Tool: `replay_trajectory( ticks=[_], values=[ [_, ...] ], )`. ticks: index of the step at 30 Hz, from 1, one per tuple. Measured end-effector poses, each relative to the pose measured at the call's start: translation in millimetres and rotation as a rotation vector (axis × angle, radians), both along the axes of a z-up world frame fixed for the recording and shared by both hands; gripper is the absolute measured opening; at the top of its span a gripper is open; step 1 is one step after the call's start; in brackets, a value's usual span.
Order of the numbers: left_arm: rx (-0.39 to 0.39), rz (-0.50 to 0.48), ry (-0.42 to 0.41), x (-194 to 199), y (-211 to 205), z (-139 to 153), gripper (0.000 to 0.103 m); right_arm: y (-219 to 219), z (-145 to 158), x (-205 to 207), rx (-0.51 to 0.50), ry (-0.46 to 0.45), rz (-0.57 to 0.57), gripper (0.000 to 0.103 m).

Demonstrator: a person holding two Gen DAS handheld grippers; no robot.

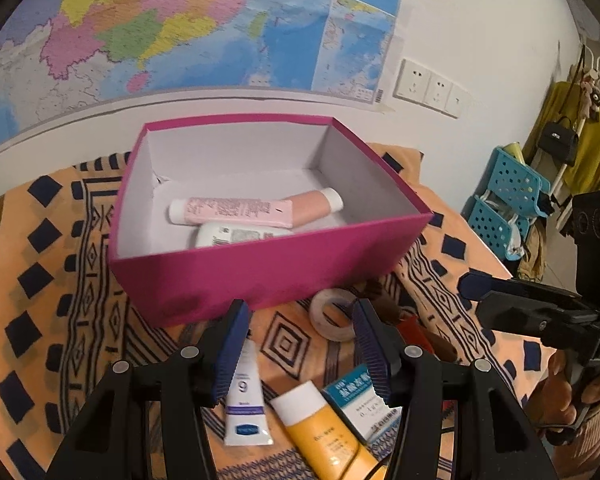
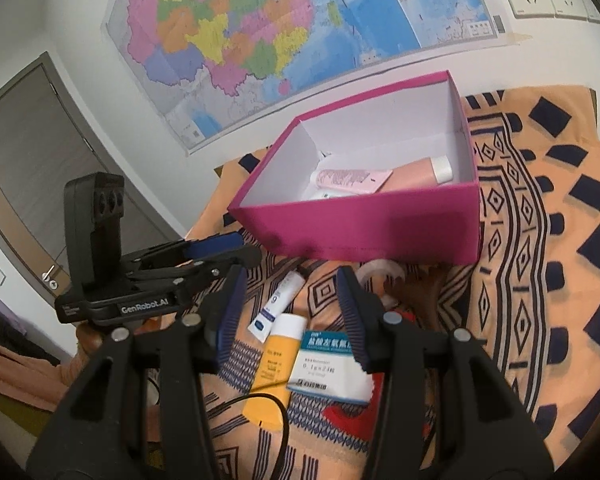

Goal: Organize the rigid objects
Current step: 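Move the right gripper over the red plastic corkscrew item, then close the right gripper on the red item and lift it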

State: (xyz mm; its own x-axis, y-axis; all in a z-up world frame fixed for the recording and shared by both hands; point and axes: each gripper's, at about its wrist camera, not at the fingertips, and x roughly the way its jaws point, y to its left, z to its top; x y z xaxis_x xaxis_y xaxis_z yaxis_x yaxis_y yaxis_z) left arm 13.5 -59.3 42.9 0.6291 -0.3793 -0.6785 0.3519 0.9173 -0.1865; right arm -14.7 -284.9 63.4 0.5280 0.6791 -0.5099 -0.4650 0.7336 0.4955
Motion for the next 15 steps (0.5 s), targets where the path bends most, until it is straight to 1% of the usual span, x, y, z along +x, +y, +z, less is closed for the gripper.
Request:
replay_trajectory(
  ticks=[4,7,13,15],
  values=[
    [0.002,-0.026,0.020,-4.5,-10.4,-8.0,0.055,-5.0,-7.8,-4.8,-0.021,0.023,-0.023,0.049],
    [0.012,-0.055,0.047,-7.7,-20.2,-18.1,0.055,-8.4,-18.1,-8.0,-0.060,0.047,-0.043,0.049],
    [0.033,-0.116,0.107,-14.0,-40.4,-40.0,0.055,-14.9,-46.7,-4.3,-0.121,0.137,-0.073,0.049],
    [0.036,-0.133,0.127,-15.2,-44.5,-46.3,0.055,-13.7,-52.6,-2.9,-0.139,0.146,-0.072,0.049]
  ],
)
